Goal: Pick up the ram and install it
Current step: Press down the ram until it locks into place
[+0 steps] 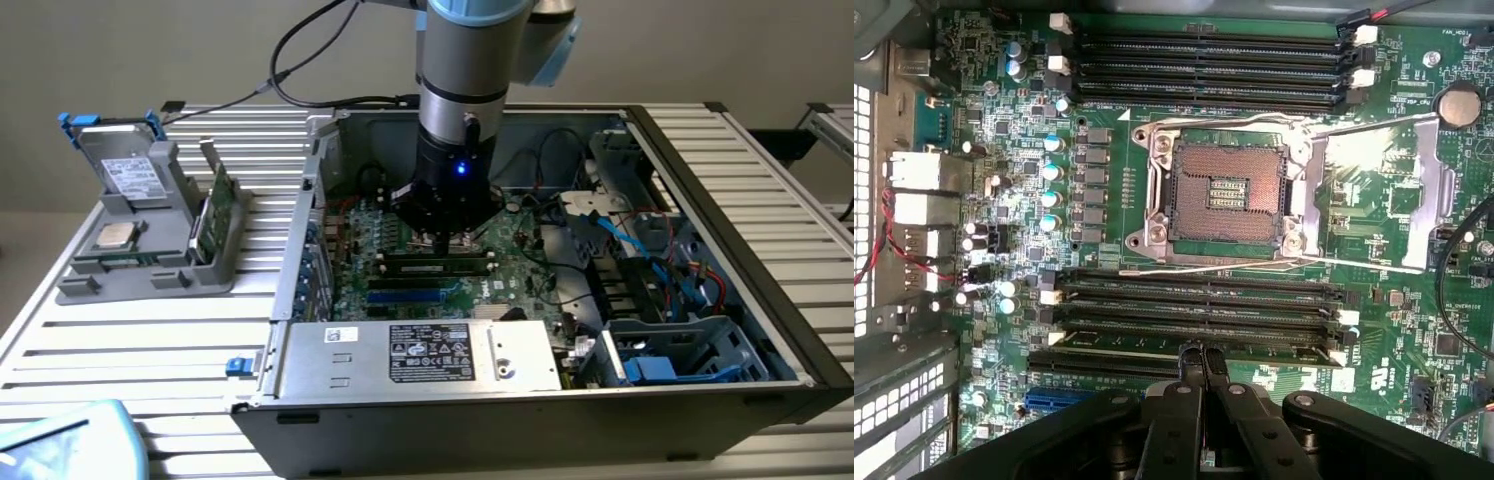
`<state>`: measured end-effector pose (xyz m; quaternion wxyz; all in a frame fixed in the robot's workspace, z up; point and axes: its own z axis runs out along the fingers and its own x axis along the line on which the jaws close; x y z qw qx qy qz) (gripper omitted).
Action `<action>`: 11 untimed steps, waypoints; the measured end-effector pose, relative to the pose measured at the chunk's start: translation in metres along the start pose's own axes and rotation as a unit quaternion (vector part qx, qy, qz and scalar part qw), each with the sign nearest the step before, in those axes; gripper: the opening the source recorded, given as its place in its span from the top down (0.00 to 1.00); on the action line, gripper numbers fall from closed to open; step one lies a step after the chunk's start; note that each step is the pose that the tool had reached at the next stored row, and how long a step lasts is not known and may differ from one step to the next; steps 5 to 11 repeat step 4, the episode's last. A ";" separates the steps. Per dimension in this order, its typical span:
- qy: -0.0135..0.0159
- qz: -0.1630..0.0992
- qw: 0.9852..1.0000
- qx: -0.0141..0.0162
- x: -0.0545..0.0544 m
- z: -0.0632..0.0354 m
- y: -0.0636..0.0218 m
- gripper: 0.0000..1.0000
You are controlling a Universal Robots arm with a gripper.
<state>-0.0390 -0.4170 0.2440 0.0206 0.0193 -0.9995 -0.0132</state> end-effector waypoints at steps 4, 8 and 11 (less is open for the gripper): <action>0.000 0.001 1.000 0.000 0.000 0.0000 0.0000 0.89; 0.000 0.001 1.000 0.000 0.000 0.0000 0.0000 0.89; 0.000 0.001 1.000 0.000 0.000 0.0000 0.0000 0.89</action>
